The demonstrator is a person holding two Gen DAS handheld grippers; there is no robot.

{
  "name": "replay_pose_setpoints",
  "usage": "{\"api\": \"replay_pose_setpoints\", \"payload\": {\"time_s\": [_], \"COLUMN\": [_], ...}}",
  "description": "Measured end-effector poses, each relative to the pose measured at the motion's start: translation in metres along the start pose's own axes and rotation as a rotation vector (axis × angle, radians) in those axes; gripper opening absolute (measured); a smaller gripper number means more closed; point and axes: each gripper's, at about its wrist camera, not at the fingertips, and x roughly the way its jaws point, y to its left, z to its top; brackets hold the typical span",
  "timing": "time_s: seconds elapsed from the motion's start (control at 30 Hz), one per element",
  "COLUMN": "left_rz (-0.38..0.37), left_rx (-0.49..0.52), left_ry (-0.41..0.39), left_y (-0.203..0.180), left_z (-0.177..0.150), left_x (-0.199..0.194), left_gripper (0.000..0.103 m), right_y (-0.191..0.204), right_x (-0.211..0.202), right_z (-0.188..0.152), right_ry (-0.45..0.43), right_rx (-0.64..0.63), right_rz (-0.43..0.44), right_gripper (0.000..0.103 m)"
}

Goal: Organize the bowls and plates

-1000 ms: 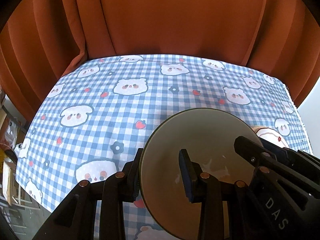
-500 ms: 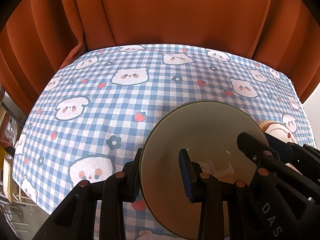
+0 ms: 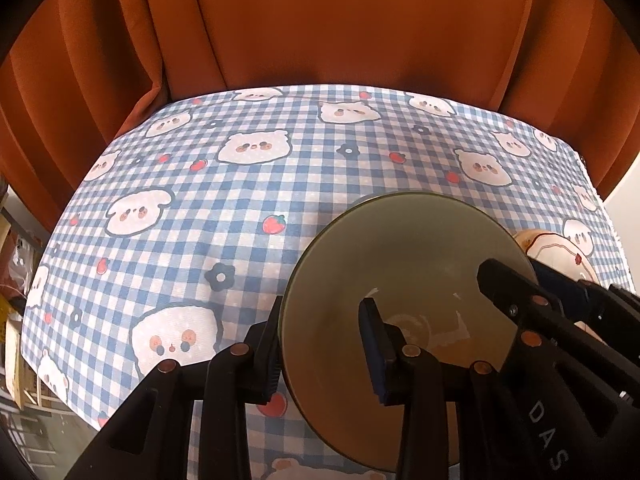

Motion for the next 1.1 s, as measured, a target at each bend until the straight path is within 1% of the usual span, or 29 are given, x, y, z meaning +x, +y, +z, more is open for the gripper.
{"api": "replay_pose_setpoints", "payload": {"time_s": [0.03,0.1,0.13,0.17,0.2,0.23,0.27,0.37,0.53,0.7,0.93,1.1], "left_rz": [-0.003,-0.01,-0.021,-0.03,-0.037,-0.042,-0.045,-0.042,-0.059,-0.096,-0.158,-0.187], "left_rx": [0.0,0.006,0.004,-0.002,-0.009,-0.013,-0.012,-0.016,-0.01,-0.015,0.011,0.039], "left_ry": [-0.001,0.003,0.007,0.01,0.012,0.013,0.015,0.027,0.05,0.091,0.133,0.175], "left_y": [0.0,0.0,-0.002,-0.003,-0.004,-0.005,-0.005,-0.005,0.0,0.005,0.006,0.007], "left_z": [-0.001,-0.001,-0.002,-0.003,-0.004,-0.005,-0.005,-0.005,-0.003,-0.002,0.005,0.007], "left_x": [-0.001,-0.001,-0.001,-0.002,-0.002,-0.004,-0.005,-0.006,-0.003,0.008,0.021,0.03], "left_gripper": [0.037,0.043,0.05,0.056,0.058,0.061,0.062,0.067,0.07,0.07,0.069,0.068], "right_y": [0.0,-0.003,-0.004,-0.006,-0.007,-0.008,-0.009,-0.013,-0.016,-0.018,-0.021,-0.024], "right_x": [0.0,0.002,0.002,0.002,0.001,0.0,0.0,-0.002,0.002,0.012,0.03,0.043], "right_z": [-0.001,-0.003,-0.004,-0.005,-0.007,-0.008,-0.009,-0.01,-0.01,-0.009,-0.004,-0.004], "right_ry": [0.004,0.023,0.029,0.034,0.035,0.035,0.034,0.039,0.062,0.092,0.158,0.211], "right_rx": [0.007,0.015,0.017,0.02,0.021,0.023,0.026,0.038,0.074,0.11,0.168,0.226], "right_rz": [0.005,0.023,0.029,0.036,0.037,0.035,0.038,0.061,0.087,0.097,0.076,0.09], "right_gripper": [0.025,0.026,0.027,0.035,0.045,0.05,0.052,0.052,0.052,0.052,0.052,0.052]}}
